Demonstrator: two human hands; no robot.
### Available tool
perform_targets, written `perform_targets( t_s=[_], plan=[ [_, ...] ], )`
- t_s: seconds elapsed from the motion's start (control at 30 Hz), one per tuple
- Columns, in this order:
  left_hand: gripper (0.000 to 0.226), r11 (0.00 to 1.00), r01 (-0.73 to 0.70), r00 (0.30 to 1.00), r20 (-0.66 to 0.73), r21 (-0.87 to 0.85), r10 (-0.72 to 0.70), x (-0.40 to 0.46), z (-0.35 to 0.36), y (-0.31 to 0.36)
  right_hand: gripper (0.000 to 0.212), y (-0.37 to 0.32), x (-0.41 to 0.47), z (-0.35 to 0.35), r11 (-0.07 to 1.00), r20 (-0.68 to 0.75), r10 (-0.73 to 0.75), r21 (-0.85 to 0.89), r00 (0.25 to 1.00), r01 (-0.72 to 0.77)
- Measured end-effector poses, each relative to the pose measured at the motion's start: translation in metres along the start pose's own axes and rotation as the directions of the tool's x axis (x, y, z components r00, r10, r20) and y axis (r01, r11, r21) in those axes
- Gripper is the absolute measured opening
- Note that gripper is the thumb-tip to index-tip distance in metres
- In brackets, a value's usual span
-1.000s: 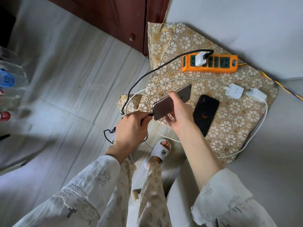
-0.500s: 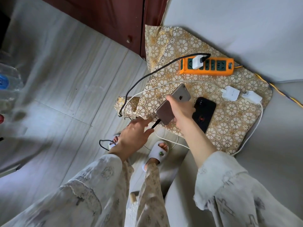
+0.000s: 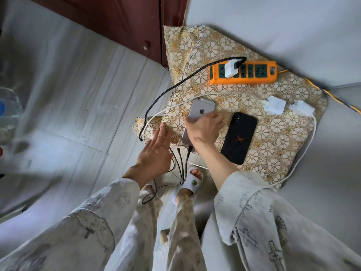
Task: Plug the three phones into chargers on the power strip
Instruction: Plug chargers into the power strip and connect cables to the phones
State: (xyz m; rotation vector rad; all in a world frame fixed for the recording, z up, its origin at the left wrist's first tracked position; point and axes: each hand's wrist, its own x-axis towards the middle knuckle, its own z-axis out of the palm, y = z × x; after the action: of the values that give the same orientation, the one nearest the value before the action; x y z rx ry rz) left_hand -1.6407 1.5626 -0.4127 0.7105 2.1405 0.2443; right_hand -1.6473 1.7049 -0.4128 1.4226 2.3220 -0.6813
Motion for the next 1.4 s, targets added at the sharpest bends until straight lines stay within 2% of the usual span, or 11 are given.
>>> perform_targets(
  t_s=[0.23,0.37,0.43,0.57,0.67,0.87,1.0,1.07,1.17,1.27,1.4],
  plan=[
    [0.065,0.999,-0.043,0.999,-0.020,-0.031,0.042,0.000,-0.002,-0.009,0.095,-0.010,0.000,0.003,1.000,0.021,-0.024,-0.008,0.999,0.025],
    [0.062,1.000,-0.008,0.999,-0.038,0.019,0.008,0.000,-0.004,-0.002,0.075,0.002,0.006,-0.009,0.993,0.077,-0.077,0.097,0.994,0.069],
    [0.062,0.999,0.011,0.999,-0.046,0.051,-0.009,0.000,-0.003,0.010,0.062,0.015,0.015,-0.023,0.991,0.072,-0.111,0.081,0.991,0.105],
    [0.062,0.975,-0.044,0.994,-0.085,0.218,0.064,0.013,0.000,0.042,0.038,0.058,0.048,-0.063,0.962,-0.095,-0.238,-0.159,0.967,0.221],
    [0.062,0.960,-0.076,0.991,-0.082,0.268,0.101,0.030,0.001,0.066,0.043,0.097,0.078,-0.096,0.909,-0.159,-0.311,-0.336,0.937,0.245],
    [0.070,0.985,0.046,0.999,-0.016,0.167,-0.044,0.044,-0.001,0.094,0.060,0.133,0.120,-0.127,0.727,0.035,-0.449,-0.566,0.893,0.388],
    [0.071,0.969,0.061,0.998,-0.011,0.238,-0.060,0.045,0.001,0.096,0.051,0.131,0.135,-0.131,0.694,0.077,-0.464,-0.588,0.883,0.416],
    [0.070,0.966,0.069,0.998,-0.028,0.249,-0.064,0.043,0.003,0.095,0.047,0.123,0.134,-0.130,0.780,0.054,-0.458,-0.455,0.887,0.430],
    [0.066,0.964,0.061,0.997,-0.054,0.259,-0.048,0.043,0.005,0.094,0.048,0.107,0.132,-0.135,0.882,-0.005,-0.467,-0.079,0.884,0.465],
    [0.070,0.961,0.069,0.997,-0.032,0.268,-0.063,0.044,0.005,0.095,0.048,0.084,0.139,-0.148,0.849,-0.037,-0.497,0.189,0.867,0.494],
    [0.073,0.963,0.084,0.996,-0.034,0.258,-0.078,0.046,0.007,0.095,0.049,0.056,0.151,-0.156,0.802,0.041,-0.550,0.304,0.834,0.514]
  ],
)
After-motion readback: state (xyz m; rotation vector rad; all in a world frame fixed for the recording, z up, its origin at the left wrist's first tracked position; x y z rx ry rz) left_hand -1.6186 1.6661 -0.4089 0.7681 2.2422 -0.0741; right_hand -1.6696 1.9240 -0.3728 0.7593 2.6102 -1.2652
